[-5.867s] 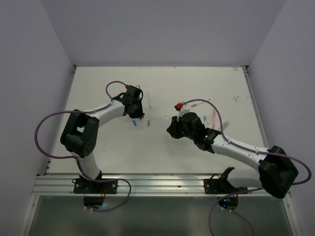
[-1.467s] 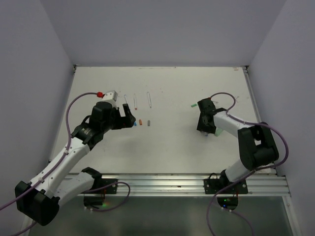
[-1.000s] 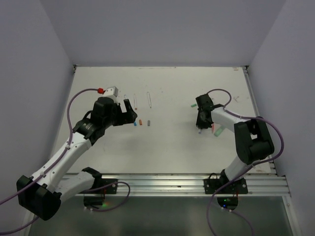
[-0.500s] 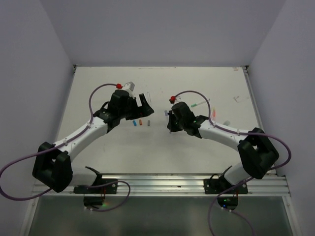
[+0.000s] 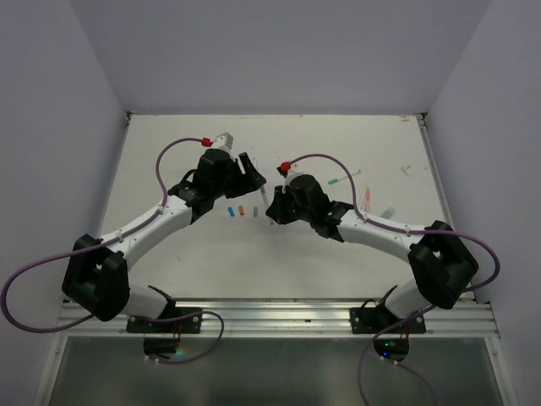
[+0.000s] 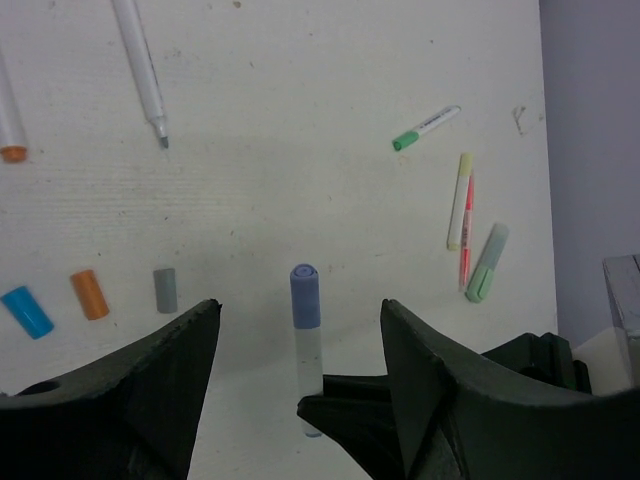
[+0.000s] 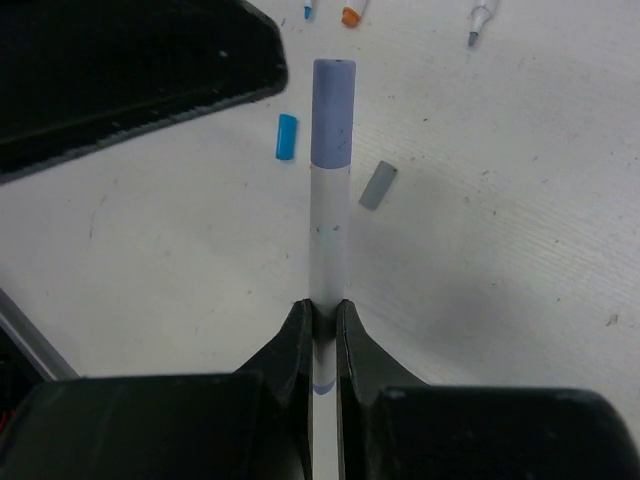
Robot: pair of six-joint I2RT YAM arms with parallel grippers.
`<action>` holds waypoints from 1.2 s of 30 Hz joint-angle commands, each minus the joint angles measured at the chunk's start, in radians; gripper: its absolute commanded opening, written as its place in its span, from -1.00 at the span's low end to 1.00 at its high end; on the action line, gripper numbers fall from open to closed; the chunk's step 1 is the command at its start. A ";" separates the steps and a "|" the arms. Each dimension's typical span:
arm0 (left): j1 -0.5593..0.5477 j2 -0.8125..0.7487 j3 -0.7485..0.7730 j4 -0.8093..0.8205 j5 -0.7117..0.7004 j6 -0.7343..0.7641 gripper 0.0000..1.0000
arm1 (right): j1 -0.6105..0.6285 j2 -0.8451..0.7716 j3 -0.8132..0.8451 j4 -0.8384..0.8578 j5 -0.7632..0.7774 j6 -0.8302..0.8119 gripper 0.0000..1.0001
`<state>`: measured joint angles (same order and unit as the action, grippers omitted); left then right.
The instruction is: Open the pen caps
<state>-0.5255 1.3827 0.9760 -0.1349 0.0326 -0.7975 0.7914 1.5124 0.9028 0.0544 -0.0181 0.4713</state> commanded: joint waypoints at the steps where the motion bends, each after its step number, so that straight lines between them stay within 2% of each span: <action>1: -0.022 0.033 0.052 0.041 -0.028 -0.026 0.36 | 0.005 -0.014 0.041 0.070 -0.059 -0.011 -1.00; 5: -0.037 0.062 0.067 0.040 -0.059 -0.020 0.12 | 0.008 -0.014 0.022 0.108 -0.077 -0.005 -1.00; 7: -0.039 0.079 0.076 0.029 -0.063 -0.014 0.08 | 0.009 -0.012 0.021 0.113 -0.089 0.006 -1.00; 8: -0.039 0.088 0.087 0.026 -0.068 -0.012 -0.01 | 0.012 -0.009 0.021 0.116 -0.091 0.004 -1.00; 16: -0.042 0.110 0.095 0.026 -0.066 -0.005 -0.35 | 0.016 0.006 0.030 0.117 -0.092 0.004 -1.00; 17: -0.044 0.111 0.095 0.023 -0.065 -0.005 -0.45 | 0.017 0.006 0.030 0.117 -0.092 0.004 -1.00; 20: -0.044 0.113 0.099 0.017 -0.066 -0.002 -0.46 | 0.017 0.009 0.034 0.117 -0.088 0.004 -1.00; 24: -0.042 0.113 0.098 0.014 -0.062 -0.002 -0.30 | 0.017 0.012 0.042 0.117 -0.088 0.004 -1.00; 28: -0.044 0.118 0.096 0.012 -0.054 0.001 -0.26 | 0.017 0.014 0.042 0.121 -0.089 0.009 -1.00; 33: -0.044 0.118 0.093 0.012 -0.051 0.001 -0.34 | 0.017 0.011 0.036 0.127 -0.091 0.012 -1.00; 36: -0.044 0.115 0.092 0.009 -0.049 0.001 -0.48 | 0.017 0.009 0.038 0.128 -0.094 0.012 -1.00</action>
<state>-0.5636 1.4963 1.0302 -0.1429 -0.0132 -0.8017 0.8043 1.5185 0.9039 0.1360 -0.0978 0.4774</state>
